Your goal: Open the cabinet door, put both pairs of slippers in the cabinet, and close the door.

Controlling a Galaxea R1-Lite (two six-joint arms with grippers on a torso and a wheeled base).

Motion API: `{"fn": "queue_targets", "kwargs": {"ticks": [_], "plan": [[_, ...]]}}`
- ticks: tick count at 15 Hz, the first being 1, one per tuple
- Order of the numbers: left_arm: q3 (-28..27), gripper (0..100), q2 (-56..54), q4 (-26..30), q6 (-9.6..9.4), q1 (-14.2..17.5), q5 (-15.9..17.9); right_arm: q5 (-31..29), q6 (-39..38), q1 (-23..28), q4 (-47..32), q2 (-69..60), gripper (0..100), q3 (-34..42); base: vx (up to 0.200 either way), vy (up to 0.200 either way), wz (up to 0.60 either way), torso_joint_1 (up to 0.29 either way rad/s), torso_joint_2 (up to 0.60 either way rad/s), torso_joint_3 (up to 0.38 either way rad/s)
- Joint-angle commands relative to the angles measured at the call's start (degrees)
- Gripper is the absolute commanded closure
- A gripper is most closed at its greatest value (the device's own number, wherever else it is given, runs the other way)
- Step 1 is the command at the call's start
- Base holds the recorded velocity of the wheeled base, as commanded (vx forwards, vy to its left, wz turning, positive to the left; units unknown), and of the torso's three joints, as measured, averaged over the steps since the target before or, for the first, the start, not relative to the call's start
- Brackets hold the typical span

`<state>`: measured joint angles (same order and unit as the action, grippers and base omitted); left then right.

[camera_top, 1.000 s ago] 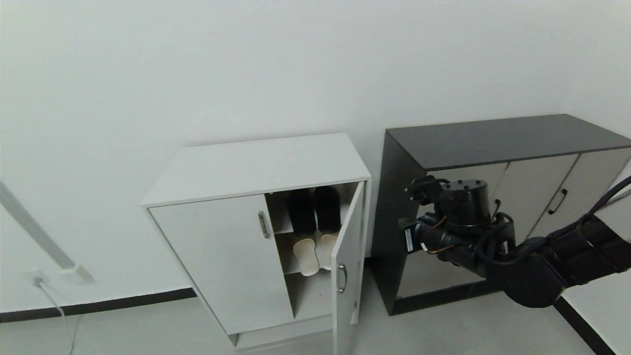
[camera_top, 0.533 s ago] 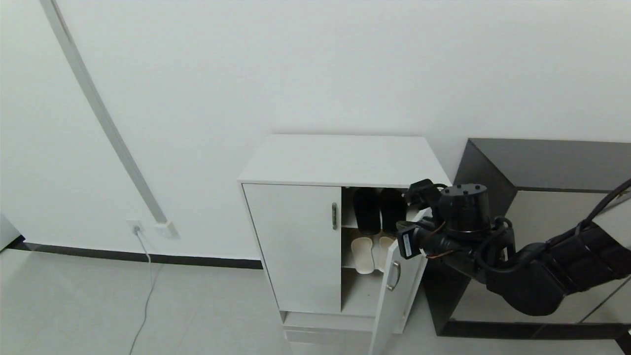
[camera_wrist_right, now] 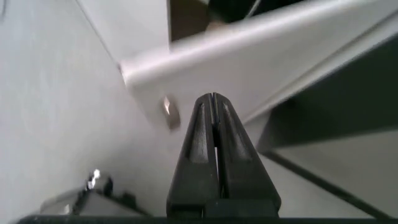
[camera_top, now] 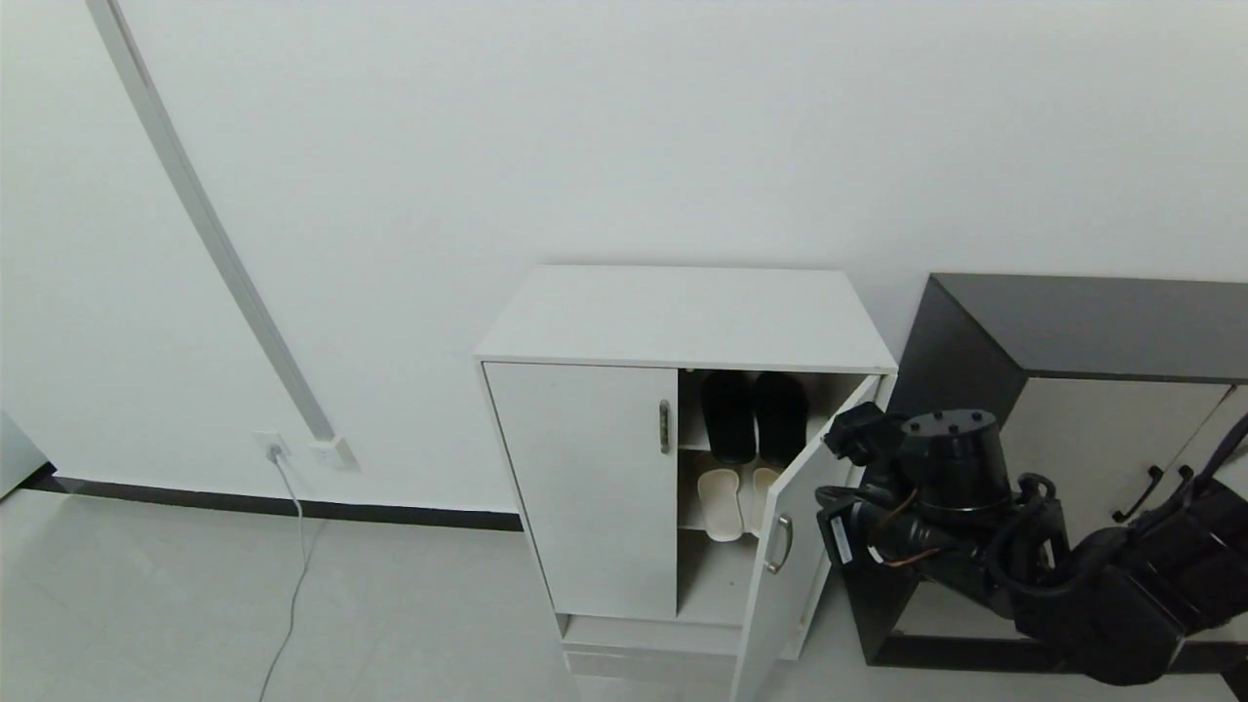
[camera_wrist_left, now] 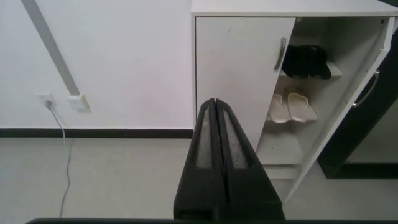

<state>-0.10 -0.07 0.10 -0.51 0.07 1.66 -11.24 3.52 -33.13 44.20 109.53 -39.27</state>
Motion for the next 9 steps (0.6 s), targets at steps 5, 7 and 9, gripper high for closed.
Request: {"fn": "queue_targets", "kwargs": {"ticks": [5,7,9], "plan": [[0.01,100,0.07,-0.01,0.07,0.01,-0.08,0.17,0.52,-0.44,6.33,-1.16,100,8.86,0.16,0.0,0.0,0.001,0.0,0.002],[0.01,100,0.07,-0.01,0.07,0.01,-0.08,0.17,0.52,-0.44,6.42,-1.08,100,8.68,0.0,0.0,0.0,0.0,0.0,0.0],[0.01,100,0.07,-0.01,0.07,0.01,-0.08,0.17,0.52,-0.53,6.42,-0.46,100,8.06,0.0,0.0,0.0,0.0,0.0,0.0]]}}
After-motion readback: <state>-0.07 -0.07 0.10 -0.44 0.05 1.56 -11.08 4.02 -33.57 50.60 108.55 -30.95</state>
